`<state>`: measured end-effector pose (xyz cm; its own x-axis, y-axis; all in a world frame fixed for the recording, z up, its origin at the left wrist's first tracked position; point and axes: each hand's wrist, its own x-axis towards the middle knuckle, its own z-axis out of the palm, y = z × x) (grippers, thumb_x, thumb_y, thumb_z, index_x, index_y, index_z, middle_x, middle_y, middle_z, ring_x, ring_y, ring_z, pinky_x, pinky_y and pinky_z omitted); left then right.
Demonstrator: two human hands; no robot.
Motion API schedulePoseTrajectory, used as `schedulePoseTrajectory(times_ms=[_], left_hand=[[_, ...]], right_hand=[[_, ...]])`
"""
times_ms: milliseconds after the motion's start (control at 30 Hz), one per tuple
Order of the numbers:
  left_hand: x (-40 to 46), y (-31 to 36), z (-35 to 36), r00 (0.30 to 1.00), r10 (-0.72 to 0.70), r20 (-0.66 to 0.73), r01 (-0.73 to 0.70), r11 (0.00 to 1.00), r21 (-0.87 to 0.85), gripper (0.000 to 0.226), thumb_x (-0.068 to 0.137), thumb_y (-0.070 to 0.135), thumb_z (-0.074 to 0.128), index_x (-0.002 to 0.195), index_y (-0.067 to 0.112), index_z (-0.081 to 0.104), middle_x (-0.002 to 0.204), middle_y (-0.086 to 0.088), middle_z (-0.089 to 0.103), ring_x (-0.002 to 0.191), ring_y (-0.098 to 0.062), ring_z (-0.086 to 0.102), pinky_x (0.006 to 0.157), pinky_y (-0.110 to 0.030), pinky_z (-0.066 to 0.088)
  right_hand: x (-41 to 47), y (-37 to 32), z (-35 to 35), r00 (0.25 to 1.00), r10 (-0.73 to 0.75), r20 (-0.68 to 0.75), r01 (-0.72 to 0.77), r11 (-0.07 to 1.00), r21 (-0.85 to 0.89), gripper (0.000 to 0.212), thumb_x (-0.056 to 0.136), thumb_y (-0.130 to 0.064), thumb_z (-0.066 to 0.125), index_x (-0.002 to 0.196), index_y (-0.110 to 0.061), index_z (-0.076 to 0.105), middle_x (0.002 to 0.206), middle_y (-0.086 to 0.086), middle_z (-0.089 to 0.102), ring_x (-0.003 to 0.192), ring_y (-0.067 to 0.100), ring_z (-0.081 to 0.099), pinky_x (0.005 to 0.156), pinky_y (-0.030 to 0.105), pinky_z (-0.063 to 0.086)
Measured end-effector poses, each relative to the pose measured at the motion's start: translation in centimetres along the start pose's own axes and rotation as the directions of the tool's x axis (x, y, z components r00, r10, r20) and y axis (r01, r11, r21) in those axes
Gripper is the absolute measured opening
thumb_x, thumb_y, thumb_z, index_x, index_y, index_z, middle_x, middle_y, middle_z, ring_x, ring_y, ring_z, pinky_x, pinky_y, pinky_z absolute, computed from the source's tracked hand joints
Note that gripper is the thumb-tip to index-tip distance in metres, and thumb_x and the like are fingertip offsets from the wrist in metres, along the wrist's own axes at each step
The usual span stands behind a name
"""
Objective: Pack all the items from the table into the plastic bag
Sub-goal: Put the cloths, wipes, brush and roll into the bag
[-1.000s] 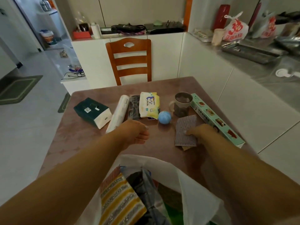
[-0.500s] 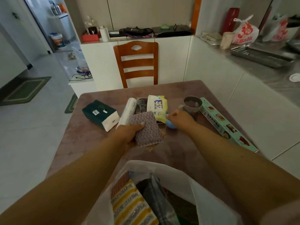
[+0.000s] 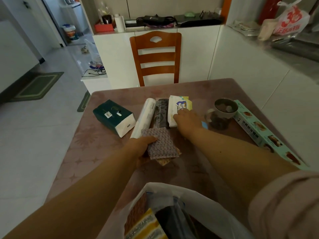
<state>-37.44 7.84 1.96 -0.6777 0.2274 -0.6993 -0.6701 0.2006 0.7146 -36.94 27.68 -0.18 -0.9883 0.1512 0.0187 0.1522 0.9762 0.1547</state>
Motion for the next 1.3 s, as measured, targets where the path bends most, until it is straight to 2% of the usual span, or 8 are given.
schedulePoseTrajectory(times_ms=[167, 267, 433, 633, 767, 933, 1033, 1300], left_hand=[[0.7, -0.6, -0.3, 1.0, 0.004, -0.004, -0.004, 1.0, -0.017, 0.06, 0.08, 0.018, 0.074, 0.132, 0.004, 0.047, 0.11, -0.015, 0.068, 0.085, -0.026, 0.067, 0.059, -0.036, 0.054], [0.1, -0.5, -0.1, 1.0, 0.01, -0.004, -0.01, 1.0, -0.016, 0.052, 0.084, 0.019, 0.07, 0.129, 0.005, 0.049, 0.096, -0.012, 0.066, 0.076, -0.022, 0.063, 0.054, -0.031, 0.052], [-1.2, -0.2, 0.0, 0.999, 0.026, 0.019, -0.024, 0.997, -0.078, 0.051, 0.088, 0.025, 0.066, 0.132, 0.007, 0.048, 0.11, -0.015, 0.067, 0.079, -0.023, 0.063, 0.052, -0.031, 0.053], [-4.2, 0.1, -0.6, 0.989, 0.019, 0.143, 0.025, 0.954, -0.298, 0.046, 0.099, 0.031, 0.046, 0.138, 0.008, 0.044, 0.112, -0.021, 0.062, 0.09, -0.036, 0.062, 0.052, -0.045, 0.057], [-6.8, 0.6, -0.3, 0.967, 0.034, 0.252, 0.053, 0.942, -0.332, 0.06, 0.089, 0.064, 0.041, 0.11, 0.013, 0.066, 0.091, -0.017, 0.075, 0.085, -0.035, 0.065, 0.065, -0.047, 0.053], [-10.0, 2.0, -0.4, 0.953, 0.135, 0.271, -0.056, 0.958, -0.281, 0.044, 0.088, 0.03, 0.062, 0.126, 0.009, 0.062, 0.113, -0.015, 0.071, 0.092, -0.033, 0.067, 0.079, -0.047, 0.055], [-12.1, 3.0, -0.8, 0.948, 0.195, 0.253, -0.133, 0.961, -0.244, 0.037, 0.088, 0.023, 0.061, 0.122, 0.009, 0.062, 0.107, -0.015, 0.072, 0.088, -0.032, 0.067, 0.075, -0.045, 0.055], [-18.8, 3.2, 0.3, 0.926, 0.265, 0.271, -0.254, 0.964, -0.075, 0.037, 0.085, 0.019, 0.061, 0.121, 0.007, 0.061, 0.112, -0.018, 0.071, 0.094, -0.035, 0.068, 0.087, -0.048, 0.055]], right_hand=[[-0.1, 0.1, -1.1, 0.996, 0.056, -0.07, -0.042, 0.982, 0.184, 0.029, 0.094, -0.012, 0.044, 0.12, -0.007, 0.057, 0.125, 0.017, 0.057, 0.114, 0.035, 0.053, 0.089, 0.04, 0.044], [-0.6, 0.2, -3.4, 0.96, 0.238, -0.145, -0.113, 0.807, 0.58, 0.023, 0.096, -0.018, 0.045, 0.111, -0.009, 0.059, 0.113, 0.015, 0.062, 0.1, 0.03, 0.057, 0.079, 0.035, 0.045], [-3.9, -0.6, -6.8, 0.87, 0.372, -0.324, -0.021, 0.684, 0.729, 0.025, 0.1, -0.028, 0.042, 0.093, -0.005, 0.051, 0.086, 0.004, 0.055, 0.078, 0.018, 0.057, 0.052, 0.018, 0.041], [-9.9, -3.6, -5.8, 0.808, -0.054, -0.587, 0.391, 0.794, 0.465, 0.03, 0.092, -0.022, 0.047, 0.097, 0.001, 0.067, 0.087, 0.021, 0.071, 0.075, 0.036, 0.069, 0.065, 0.044, 0.06], [-11.7, -4.1, -5.8, 0.757, -0.306, -0.577, 0.559, 0.761, 0.33, 0.039, 0.102, -0.041, 0.028, 0.11, -0.011, 0.051, 0.094, 0.018, 0.073, 0.085, 0.031, 0.072, 0.082, 0.038, 0.056], [-13.7, -4.9, -9.7, 0.688, -0.457, -0.564, 0.685, 0.664, 0.298, 0.041, 0.1, -0.034, 0.038, 0.104, -0.004, 0.065, 0.095, 0.018, 0.073, 0.087, 0.032, 0.071, 0.088, 0.031, 0.053], [-15.6, -4.6, -12.8, 0.752, -0.287, -0.593, 0.625, 0.595, 0.505, 0.038, 0.091, -0.032, 0.048, 0.102, -0.003, 0.069, 0.1, 0.013, 0.071, 0.093, 0.022, 0.065, 0.084, 0.008, 0.042], [-21.2, -3.0, -17.7, 0.883, 0.213, -0.419, 0.349, 0.3, 0.888, 0.035, 0.099, -0.031, 0.043, 0.074, -0.014, 0.061, 0.068, -0.012, 0.06, 0.062, -0.009, 0.058, 0.056, 0.01, 0.042]])
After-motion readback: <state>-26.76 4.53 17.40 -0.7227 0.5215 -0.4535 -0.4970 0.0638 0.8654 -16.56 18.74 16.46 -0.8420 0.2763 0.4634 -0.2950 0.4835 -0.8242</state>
